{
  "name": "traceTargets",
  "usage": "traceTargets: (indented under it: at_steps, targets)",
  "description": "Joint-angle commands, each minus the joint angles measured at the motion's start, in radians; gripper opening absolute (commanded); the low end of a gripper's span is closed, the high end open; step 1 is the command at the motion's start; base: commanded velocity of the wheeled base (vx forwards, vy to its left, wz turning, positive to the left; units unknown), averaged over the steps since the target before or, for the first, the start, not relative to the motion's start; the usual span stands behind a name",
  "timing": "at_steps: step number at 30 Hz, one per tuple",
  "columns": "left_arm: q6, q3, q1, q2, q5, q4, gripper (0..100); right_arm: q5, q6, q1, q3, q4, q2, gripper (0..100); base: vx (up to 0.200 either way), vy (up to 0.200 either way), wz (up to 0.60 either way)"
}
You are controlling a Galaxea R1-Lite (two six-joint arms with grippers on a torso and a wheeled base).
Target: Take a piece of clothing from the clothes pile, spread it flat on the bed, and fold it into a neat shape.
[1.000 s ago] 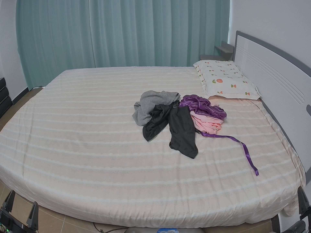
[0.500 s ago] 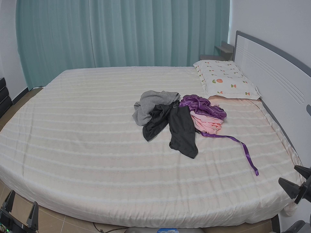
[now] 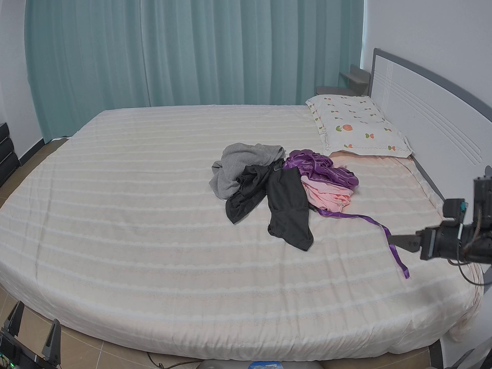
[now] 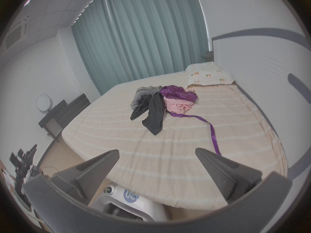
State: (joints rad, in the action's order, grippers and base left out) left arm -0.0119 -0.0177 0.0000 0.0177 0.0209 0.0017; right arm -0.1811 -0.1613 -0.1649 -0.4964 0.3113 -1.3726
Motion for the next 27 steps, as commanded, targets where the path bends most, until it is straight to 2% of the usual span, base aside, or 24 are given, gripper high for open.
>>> traceTargets:
  at_steps: [1, 3, 4, 21, 27]
  targets:
    - [0.000, 0.018, 0.000, -0.016, 0.001, 0.000, 100, -0.001, -0.124, -0.053, -0.300, 0.072, -0.464, 100, 0.000, 0.000, 0.00]
    - [0.000, 0.018, 0.000, -0.016, 0.001, 0.000, 100, -0.001, -0.124, -0.053, -0.300, 0.072, -0.464, 100, 0.000, 0.000, 0.00]
    - [0.000, 0.018, 0.002, -0.016, 0.001, 0.000, 100, 0.002, -0.162, -0.061, -0.383, 0.069, -0.559, 100, 0.000, 0.000, 0.00]
    - [0.000, 0.018, 0.002, -0.016, 0.001, 0.000, 100, 0.015, -0.271, -0.082, -0.725, 0.072, -1.008, 100, 0.000, 0.000, 0.00]
    - [0.000, 0.018, 0.000, -0.016, 0.001, 0.000, 100, 0.017, -0.327, -0.137, -0.854, 0.065, -1.126, 100, 0.000, 0.000, 0.00]
